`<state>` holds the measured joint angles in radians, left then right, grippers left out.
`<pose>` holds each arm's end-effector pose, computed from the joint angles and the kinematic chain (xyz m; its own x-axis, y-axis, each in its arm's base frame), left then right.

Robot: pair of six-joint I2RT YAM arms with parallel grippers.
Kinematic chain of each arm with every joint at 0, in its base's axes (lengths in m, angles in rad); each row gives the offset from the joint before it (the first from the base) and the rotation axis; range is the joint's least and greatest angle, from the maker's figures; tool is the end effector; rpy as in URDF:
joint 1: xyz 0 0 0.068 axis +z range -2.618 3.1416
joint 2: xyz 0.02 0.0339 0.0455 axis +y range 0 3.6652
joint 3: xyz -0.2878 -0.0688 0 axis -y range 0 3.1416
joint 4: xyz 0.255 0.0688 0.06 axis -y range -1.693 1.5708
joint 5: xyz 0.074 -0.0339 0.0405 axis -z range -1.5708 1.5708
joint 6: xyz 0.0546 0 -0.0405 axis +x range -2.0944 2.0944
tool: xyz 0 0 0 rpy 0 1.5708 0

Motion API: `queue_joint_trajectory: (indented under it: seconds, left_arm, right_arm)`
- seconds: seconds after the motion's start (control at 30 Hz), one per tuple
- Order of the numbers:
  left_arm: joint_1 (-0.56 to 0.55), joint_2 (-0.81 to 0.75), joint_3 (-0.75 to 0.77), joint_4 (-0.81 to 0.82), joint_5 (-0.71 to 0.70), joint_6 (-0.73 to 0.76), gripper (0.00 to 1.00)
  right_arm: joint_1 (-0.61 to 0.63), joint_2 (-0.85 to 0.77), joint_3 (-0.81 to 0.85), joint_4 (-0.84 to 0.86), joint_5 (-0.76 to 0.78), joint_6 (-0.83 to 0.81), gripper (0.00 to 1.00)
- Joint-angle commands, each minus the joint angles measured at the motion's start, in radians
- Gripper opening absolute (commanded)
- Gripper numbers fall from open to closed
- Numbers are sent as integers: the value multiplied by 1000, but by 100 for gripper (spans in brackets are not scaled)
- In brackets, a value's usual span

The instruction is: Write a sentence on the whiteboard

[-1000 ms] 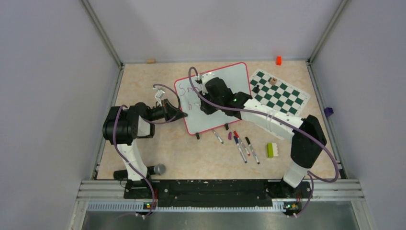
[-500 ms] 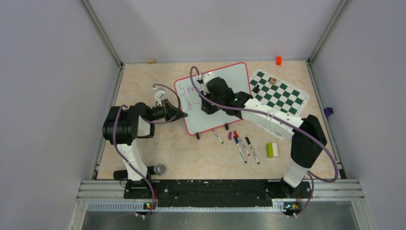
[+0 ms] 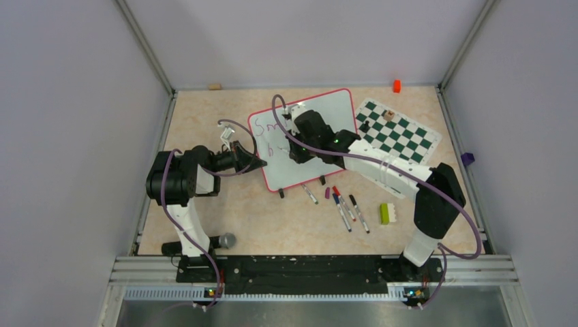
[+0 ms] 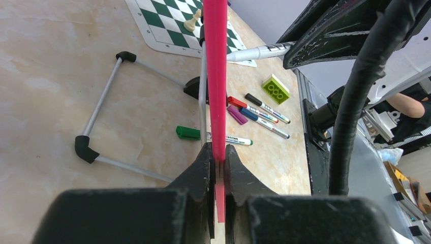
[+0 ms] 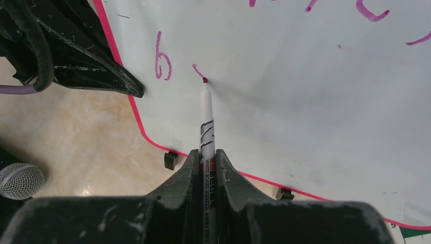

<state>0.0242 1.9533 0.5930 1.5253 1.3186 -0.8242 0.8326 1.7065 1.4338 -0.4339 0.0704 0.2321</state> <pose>0.3270 -0.0450 0.1581 -0.5850 -0.1974 -0.7867 0.7650 0.1880 -0.6160 0.2844 0.3069 0.3044 -0.5866 -0.3039 -0.7507 -0.5825 0.8023 0.1305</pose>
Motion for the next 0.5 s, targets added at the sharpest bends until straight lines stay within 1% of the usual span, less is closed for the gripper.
queue_joint_trajectory:
  seconds: [0.0, 0.47]
  left_arm:
    - [-20, 9, 8, 93, 79, 39, 0]
    - [-20, 12, 11, 93, 78, 38, 0]
  right_arm:
    - [-30, -26, 4, 4, 55, 7, 0]
    - [-42, 0, 65, 4, 49, -10, 0]
